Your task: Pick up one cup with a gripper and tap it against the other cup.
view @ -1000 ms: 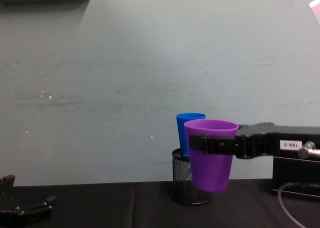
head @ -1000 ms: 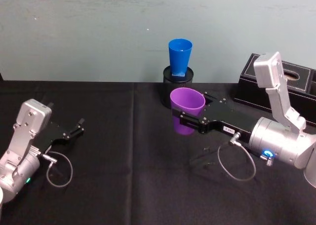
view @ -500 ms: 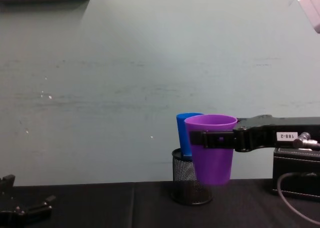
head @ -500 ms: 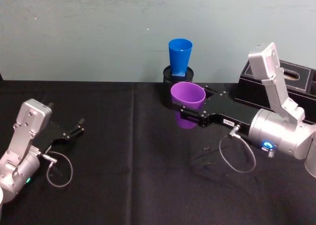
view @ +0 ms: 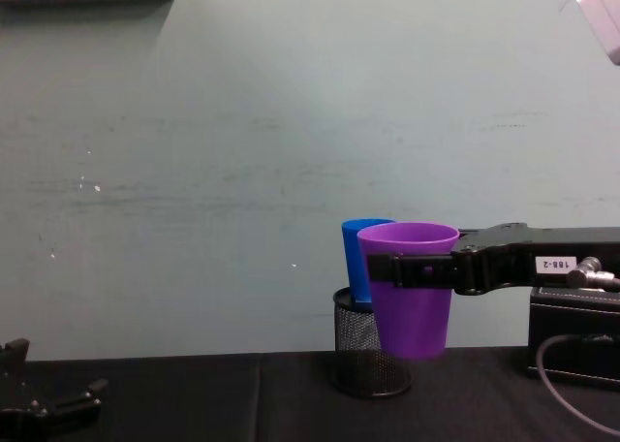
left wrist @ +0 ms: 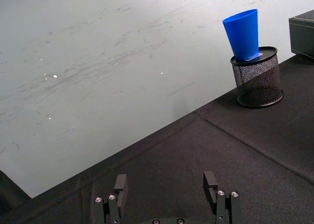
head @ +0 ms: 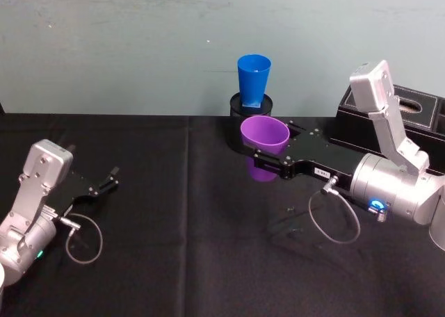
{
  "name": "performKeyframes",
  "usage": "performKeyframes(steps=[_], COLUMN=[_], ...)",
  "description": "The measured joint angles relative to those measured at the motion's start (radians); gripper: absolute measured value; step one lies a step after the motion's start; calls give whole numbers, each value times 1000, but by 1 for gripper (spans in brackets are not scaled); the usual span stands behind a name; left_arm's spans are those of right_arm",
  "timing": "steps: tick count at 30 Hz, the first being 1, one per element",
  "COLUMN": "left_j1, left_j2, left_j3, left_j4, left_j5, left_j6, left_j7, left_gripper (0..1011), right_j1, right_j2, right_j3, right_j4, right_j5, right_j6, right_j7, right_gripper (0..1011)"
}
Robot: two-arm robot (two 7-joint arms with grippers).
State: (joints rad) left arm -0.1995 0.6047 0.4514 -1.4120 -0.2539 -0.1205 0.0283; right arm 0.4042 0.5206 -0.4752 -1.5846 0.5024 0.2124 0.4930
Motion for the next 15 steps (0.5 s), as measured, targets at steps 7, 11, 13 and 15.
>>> performKeyframes(steps=[7,11,13,15], left_j1=[0,0,0,0], left_j2=[0,0,0,0], left_j3=[0,0,0,0], left_j4=[0,0,0,0], left_j5=[0,0,0,0], left_j6=[0,0,0,0], left_j7=[0,0,0,0], left_gripper=[1011,1011,1011,1011], right_j1=[0,1,1,1], right_j2=[-1,-1,-1,-1], right_j3=[0,0,0,0], right_j4=[1,1,1,1], right_j5=[0,0,0,0], right_j6=[-1,-1,-1,-1], right_j7=[2,2,2,2], right_gripper=[726,726,726,726])
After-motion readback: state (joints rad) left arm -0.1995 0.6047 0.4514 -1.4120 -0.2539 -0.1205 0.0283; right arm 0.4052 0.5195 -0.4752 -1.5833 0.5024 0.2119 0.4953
